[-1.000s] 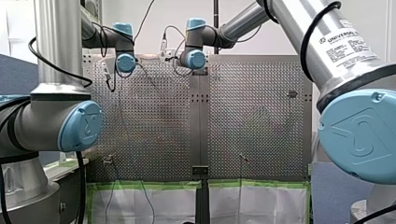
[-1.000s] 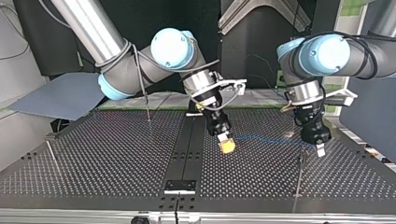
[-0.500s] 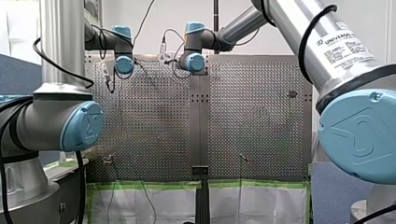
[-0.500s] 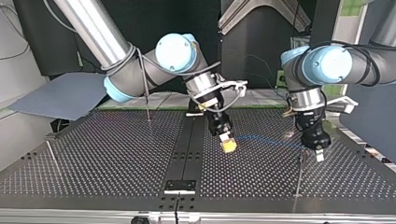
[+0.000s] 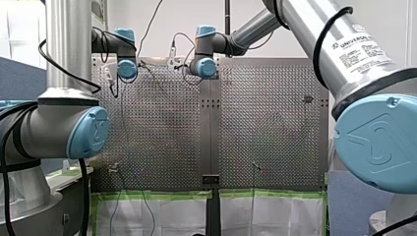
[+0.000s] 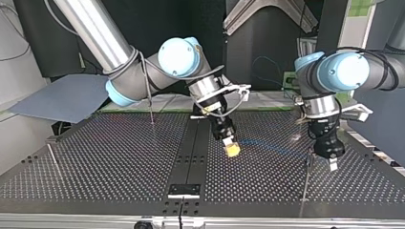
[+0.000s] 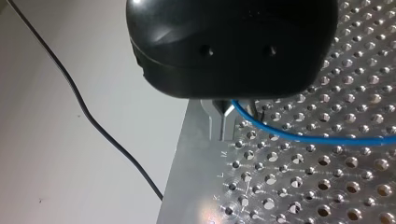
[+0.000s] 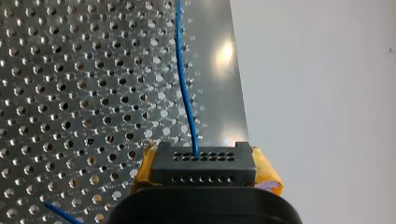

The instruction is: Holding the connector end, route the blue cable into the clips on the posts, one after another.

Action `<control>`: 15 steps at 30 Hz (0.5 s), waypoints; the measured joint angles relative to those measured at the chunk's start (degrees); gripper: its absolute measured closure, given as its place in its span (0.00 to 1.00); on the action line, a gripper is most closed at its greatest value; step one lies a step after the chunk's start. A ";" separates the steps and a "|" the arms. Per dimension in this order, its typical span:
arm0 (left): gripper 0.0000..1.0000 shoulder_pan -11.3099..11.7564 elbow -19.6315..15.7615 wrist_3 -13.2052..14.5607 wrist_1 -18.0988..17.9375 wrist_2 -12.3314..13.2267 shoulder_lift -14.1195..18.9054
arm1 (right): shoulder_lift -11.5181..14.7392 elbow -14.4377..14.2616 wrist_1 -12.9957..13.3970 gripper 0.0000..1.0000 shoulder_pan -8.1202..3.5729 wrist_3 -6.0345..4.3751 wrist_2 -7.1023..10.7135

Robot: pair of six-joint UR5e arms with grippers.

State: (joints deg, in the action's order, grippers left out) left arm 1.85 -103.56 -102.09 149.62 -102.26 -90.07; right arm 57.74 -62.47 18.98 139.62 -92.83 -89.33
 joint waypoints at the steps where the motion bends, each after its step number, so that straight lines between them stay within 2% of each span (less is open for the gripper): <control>1: 1.00 0.13 0.05 -0.22 -0.09 0.48 -0.01 | -0.03 0.01 0.00 1.00 -0.17 0.00 0.01; 7: 1.00 0.90 1.49 -1.55 -0.26 2.95 -1.51 | -0.57 0.50 0.10 1.00 -0.80 0.03 0.66; 15: 1.00 1.77 2.57 -2.83 -0.68 3.58 -2.89 | -1.34 1.03 0.16 1.00 -1.65 0.00 0.90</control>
State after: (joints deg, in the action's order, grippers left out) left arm 3.62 -101.00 -104.92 148.93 -98.68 -92.97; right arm 56.40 -61.43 19.14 137.97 -92.83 -88.43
